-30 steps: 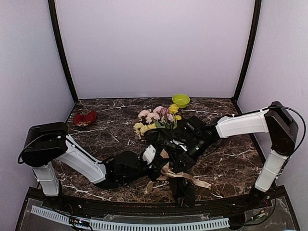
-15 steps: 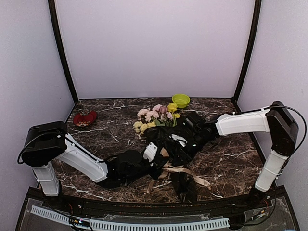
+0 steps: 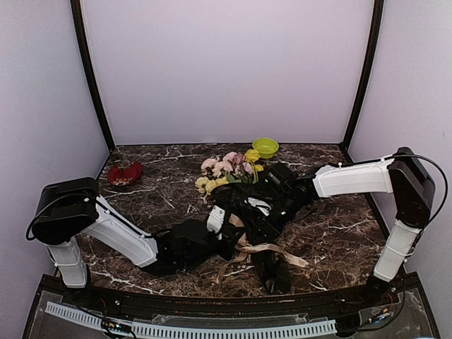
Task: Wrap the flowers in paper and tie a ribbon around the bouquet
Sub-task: Cross the half-tied ribbon over the folded bouquet.
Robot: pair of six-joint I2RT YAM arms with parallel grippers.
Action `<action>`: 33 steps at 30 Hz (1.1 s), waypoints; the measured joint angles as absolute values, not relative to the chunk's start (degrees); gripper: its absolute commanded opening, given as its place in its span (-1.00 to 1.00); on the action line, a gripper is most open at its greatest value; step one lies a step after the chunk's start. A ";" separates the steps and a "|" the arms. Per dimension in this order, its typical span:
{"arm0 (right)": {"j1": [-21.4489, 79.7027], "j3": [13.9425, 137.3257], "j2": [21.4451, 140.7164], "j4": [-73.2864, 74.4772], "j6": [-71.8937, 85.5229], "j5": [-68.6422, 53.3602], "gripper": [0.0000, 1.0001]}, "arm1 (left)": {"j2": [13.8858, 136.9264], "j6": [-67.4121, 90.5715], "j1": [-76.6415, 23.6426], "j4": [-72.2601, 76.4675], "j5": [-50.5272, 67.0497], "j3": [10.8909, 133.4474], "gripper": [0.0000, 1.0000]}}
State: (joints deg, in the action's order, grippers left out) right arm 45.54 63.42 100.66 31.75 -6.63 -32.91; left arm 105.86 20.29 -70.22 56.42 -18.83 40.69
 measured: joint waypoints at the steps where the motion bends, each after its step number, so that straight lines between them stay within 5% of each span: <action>1: 45.54 63.42 100.66 31.75 -6.83 -34.26 -0.48 | 105.86 21.39 -70.00 56.42 -19.09 40.60 -0.83; 5: 45.54 63.42 100.66 31.79 -7.03 -38.06 -0.49 | 105.89 25.87 -69.12 56.45 -19.62 40.01 -0.63; 9: 45.19 63.42 100.66 31.81 -6.87 -38.92 -0.49 | 105.56 29.87 -68.40 57.47 -20.32 37.60 -0.15; 21: 43.92 63.42 99.53 31.77 -4.80 -35.79 -0.51 | 97.08 30.17 -67.33 59.20 -23.20 28.97 0.77; 27: 43.92 63.29 98.70 31.75 -3.73 -34.76 -0.74 | 96.36 26.17 -67.33 60.14 -24.56 26.98 0.76; 31: 43.92 63.09 98.70 31.77 -3.64 -34.48 -0.59 | 94.61 21.39 -67.33 61.14 -24.62 25.67 0.23; 33: 43.92 63.07 98.67 31.88 -3.60 -34.35 -0.59 | 94.00 15.20 -67.48 60.80 -22.09 26.15 0.13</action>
State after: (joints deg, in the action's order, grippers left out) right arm 43.92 63.07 98.67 31.88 -3.60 -34.35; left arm 94.00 15.20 -67.48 60.80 -22.09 26.15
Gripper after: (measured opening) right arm 0.196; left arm 0.636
